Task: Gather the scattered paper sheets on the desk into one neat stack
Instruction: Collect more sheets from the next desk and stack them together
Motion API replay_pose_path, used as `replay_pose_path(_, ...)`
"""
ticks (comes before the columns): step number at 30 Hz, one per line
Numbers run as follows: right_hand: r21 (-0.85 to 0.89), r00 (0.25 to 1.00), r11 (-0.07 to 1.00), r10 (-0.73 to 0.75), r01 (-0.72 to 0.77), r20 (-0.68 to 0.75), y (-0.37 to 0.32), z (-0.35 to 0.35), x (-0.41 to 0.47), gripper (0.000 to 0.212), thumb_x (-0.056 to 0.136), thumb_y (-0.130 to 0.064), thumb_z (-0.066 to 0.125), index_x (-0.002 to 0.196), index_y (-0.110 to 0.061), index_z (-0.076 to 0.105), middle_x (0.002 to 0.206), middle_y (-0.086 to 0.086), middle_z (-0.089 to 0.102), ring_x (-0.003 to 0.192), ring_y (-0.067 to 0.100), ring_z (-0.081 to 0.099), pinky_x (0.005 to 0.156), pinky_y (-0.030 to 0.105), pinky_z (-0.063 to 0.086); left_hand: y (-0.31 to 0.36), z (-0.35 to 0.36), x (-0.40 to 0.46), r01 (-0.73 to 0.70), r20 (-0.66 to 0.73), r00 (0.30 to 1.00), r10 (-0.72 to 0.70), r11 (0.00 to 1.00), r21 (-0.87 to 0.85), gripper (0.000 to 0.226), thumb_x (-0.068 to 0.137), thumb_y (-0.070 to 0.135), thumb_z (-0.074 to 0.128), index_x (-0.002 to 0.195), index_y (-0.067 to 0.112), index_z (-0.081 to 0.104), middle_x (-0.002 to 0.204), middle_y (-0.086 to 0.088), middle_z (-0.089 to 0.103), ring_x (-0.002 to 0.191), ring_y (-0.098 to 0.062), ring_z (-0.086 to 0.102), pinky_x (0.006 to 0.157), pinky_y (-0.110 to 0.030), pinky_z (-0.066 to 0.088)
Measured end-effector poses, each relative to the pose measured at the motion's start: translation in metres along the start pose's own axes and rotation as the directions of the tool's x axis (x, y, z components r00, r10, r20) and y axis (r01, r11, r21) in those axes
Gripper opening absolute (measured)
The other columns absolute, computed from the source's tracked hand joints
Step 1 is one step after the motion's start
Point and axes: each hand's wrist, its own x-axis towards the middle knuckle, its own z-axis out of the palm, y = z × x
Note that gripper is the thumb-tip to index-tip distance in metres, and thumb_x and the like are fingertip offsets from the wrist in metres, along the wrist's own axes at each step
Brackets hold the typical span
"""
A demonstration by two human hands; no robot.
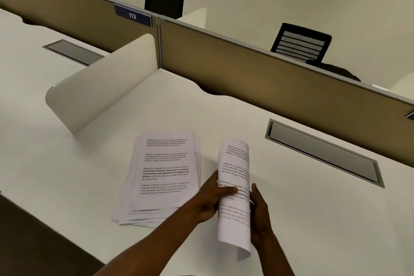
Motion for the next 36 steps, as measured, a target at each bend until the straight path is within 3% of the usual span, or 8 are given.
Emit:
replay_pose_path(5, 0.032, 0.969, 0.997, 0.054, -0.064, 0.239, -0.004, 0.026, 0.006, 0.059, 0.077, -0.034, 0.073, 0.124, 0.0, 0.062, 0.127, 0.027, 0.06, 0.123, 0.05, 0.052, 0.104, 0.065, 0.038, 0.033, -0.028, -0.026, -0.123, -0.083, 0.989, 0.121, 0.992, -0.017, 0.059, 0.081, -0.006, 0.072, 0.132, 0.013, 0.052, 0.128, -0.018, 0.065, 0.117, -0.039, 0.063, 0.098, -0.058, 0.049)
replay_pose_path(9, -0.14, 0.95, 0.981, -0.084, 0.131, 0.302, -0.014, 0.061, 0.014, 0.058, 0.076, -0.017, 0.074, 0.131, -0.009, 0.057, 0.128, 0.02, 0.064, 0.119, 0.044, 0.058, 0.102, 0.063, 0.043, 0.058, -0.066, -0.048, -0.209, -0.264, 0.936, 0.235, 0.97, 0.123, 0.065, 0.075, -0.003, 0.078, 0.131, 0.017, 0.052, 0.125, -0.01, 0.068, 0.113, -0.03, 0.067, 0.093, -0.05, 0.055)
replay_pose_path(14, -0.388, 0.932, 0.862, -0.226, 0.327, 0.283, -0.017, 0.11, 0.038, 0.06, 0.08, 0.004, 0.07, 0.132, -0.022, 0.054, 0.121, 0.012, 0.069, 0.108, 0.03, 0.067, 0.095, 0.049, 0.054, 0.08, -0.119, -0.06, -0.123, -0.479, 0.835, 0.271, 0.94, 0.317, 0.088, 0.056, 0.03, 0.095, 0.131, 0.02, 0.05, 0.128, -0.005, 0.066, 0.112, -0.025, 0.067, 0.095, -0.049, 0.055)
replay_pose_path(16, -0.446, 0.926, 0.821, -0.247, 0.356, 0.285, -0.01, 0.128, 0.051, 0.06, 0.08, 0.007, 0.067, 0.129, -0.026, 0.053, 0.127, 0.014, 0.065, 0.111, 0.03, 0.065, 0.097, 0.05, 0.052, 0.085, -0.132, -0.06, -0.051, -0.558, 0.782, 0.277, 0.921, 0.385, 0.083, 0.064, 0.03, 0.091, 0.133, 0.017, 0.047, 0.129, -0.004, 0.062, 0.113, -0.024, 0.063, 0.098, -0.044, 0.053)
replay_pose_path(20, -0.61, 0.933, 0.708, -0.307, 0.356, 0.188, -0.001, 0.156, 0.059, 0.071, 0.087, 0.002, 0.061, 0.149, -0.018, 0.032, 0.137, 0.006, 0.048, 0.126, 0.021, 0.049, 0.102, 0.032, 0.043, 0.087, -0.146, -0.055, 0.135, -0.684, 0.647, 0.336, 0.833, 0.537, 0.068, 0.078, 0.029, 0.08, 0.134, 0.014, 0.045, 0.131, -0.009, 0.06, 0.115, -0.029, 0.059, 0.096, -0.039, 0.05)
replay_pose_path(25, -0.778, 0.927, 0.53, -0.329, 0.338, 0.179, 0.007, 0.17, 0.07, 0.083, 0.086, -0.013, 0.063, 0.155, -0.021, 0.017, 0.149, 0.014, 0.043, 0.133, 0.03, 0.046, 0.112, 0.046, 0.039, 0.079, -0.158, -0.046, 0.373, -0.714, 0.574, 0.402, 0.647, 0.665, 0.075, 0.082, 0.039, 0.073, 0.143, 0.008, 0.04, 0.141, -0.016, 0.051, 0.13, -0.033, 0.047, 0.105, -0.04, 0.041)
replay_pose_path(29, -0.851, 0.911, 0.381, -0.34, 0.361, 0.234, 0.009, 0.174, 0.07, 0.086, 0.087, -0.021, 0.064, 0.155, -0.018, 0.013, 0.154, 0.013, 0.034, 0.141, 0.03, 0.035, 0.116, 0.045, 0.032, 0.072, -0.162, -0.041, 0.511, -0.732, 0.537, 0.419, 0.528, 0.678, 0.08, 0.084, 0.046, 0.067, 0.147, 0.01, 0.033, 0.144, -0.017, 0.039, 0.134, -0.035, 0.032, 0.107, -0.043, 0.036)
replay_pose_path(36, -0.965, 0.899, 0.06, -0.381, 0.255, 0.214, 0.026, 0.16, 0.069, 0.09, 0.087, -0.045, 0.061, 0.153, -0.005, 0.015, 0.153, 0.019, 0.032, 0.143, 0.036, 0.026, 0.114, 0.048, 0.031, 0.053, -0.167, -0.038, 0.591, -0.772, 0.447, 0.452, 0.498, 0.634, 0.085, 0.079, 0.057, 0.066, 0.143, 0.012, 0.034, 0.142, -0.017, 0.032, 0.13, -0.036, 0.03, 0.106, -0.045, 0.033)
